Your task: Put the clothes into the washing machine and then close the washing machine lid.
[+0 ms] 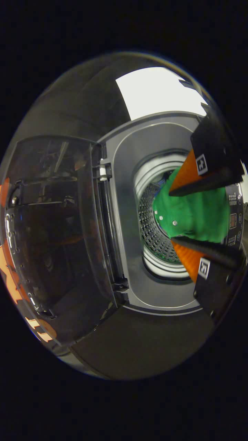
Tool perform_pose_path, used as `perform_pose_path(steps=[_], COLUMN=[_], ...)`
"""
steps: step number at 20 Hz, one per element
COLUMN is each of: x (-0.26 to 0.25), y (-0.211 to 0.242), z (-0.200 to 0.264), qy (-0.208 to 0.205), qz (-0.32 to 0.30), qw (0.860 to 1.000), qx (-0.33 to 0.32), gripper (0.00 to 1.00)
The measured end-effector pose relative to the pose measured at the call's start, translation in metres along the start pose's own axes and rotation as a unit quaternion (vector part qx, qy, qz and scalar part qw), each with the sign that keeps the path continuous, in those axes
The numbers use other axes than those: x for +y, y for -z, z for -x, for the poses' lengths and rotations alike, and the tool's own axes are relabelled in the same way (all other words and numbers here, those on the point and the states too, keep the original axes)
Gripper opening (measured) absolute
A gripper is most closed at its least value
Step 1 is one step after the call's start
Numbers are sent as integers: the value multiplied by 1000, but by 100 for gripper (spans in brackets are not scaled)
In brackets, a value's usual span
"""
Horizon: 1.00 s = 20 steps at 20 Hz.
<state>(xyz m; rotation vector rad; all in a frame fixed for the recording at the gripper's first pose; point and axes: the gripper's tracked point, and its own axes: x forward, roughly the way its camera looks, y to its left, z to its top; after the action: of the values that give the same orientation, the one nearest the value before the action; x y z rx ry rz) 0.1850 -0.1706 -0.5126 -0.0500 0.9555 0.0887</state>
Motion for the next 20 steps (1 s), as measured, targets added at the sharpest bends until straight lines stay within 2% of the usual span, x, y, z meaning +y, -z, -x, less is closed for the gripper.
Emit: perform_pose_path(steps=[2, 5, 10, 13, 16, 20], x=[-2, -4, 9, 37, 64, 83], y=[-8, -36, -124, -175, -224, -273], z=[15, 45, 117, 152, 169, 168], qy=[3, 0, -9, -36, -60, -55], qz=[3, -5, 7, 14, 9, 37], qw=[1000, 999, 991, 983, 975, 970], qx=[-13, -47, -132, -178, -214, -235], gripper=[100, 99, 99, 99, 99, 99])
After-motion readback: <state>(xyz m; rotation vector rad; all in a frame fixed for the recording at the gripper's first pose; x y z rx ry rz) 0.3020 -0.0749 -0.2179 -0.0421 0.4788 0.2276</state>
